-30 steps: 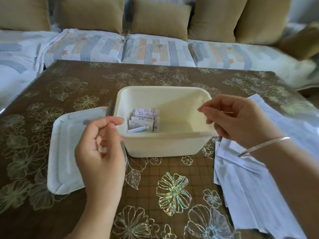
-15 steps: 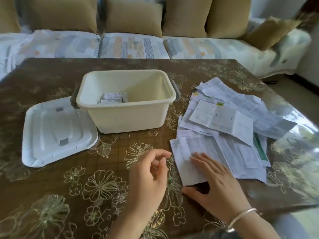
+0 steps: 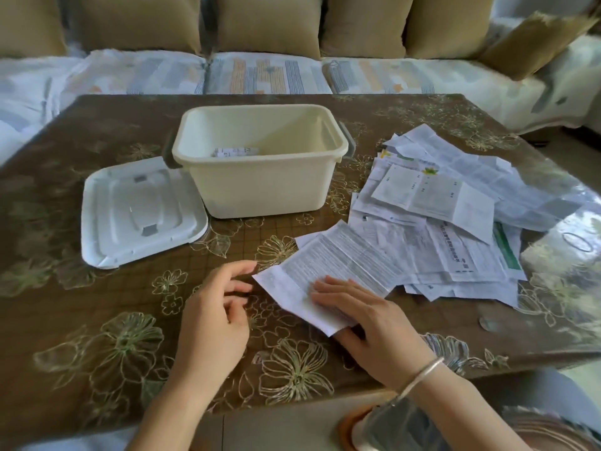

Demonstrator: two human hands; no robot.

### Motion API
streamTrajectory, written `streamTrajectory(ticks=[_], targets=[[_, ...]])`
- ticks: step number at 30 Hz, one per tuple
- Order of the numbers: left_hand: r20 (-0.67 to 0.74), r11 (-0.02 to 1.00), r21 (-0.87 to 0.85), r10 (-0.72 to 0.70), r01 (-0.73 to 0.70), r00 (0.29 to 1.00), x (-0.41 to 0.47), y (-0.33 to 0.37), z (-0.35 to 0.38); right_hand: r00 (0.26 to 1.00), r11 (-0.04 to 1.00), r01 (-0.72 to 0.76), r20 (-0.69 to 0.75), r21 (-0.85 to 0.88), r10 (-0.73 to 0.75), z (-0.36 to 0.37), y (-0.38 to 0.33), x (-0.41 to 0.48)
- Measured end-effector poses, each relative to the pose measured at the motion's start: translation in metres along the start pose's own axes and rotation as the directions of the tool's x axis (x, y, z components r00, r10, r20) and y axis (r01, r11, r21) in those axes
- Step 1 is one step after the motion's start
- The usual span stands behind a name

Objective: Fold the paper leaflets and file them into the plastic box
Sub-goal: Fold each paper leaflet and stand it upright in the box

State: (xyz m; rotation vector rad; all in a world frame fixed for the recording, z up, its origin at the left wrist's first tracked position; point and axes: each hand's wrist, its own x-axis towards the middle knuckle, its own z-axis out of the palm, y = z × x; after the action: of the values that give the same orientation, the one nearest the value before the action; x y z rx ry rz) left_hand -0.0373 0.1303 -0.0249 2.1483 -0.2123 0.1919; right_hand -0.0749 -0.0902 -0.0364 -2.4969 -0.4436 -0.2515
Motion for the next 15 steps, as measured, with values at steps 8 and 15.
streamTrajectory(ticks=[8, 15], targets=[[0.125, 0.998, -0.052, 0.036, -0.030, 0.991, -0.009, -0.004, -0.007, 0.990, 0.951, -0.103, -0.061, 0.292, 0.126, -0.006, -0.020, -0.004], [0.125, 0.997, 0.066, 0.042, -0.050, 0.991, -0.029, 0.003, -0.019, 0.973, 0.854, -0.157, -0.069, 0.496, 0.219, -0.004, -0.025, -0.011]])
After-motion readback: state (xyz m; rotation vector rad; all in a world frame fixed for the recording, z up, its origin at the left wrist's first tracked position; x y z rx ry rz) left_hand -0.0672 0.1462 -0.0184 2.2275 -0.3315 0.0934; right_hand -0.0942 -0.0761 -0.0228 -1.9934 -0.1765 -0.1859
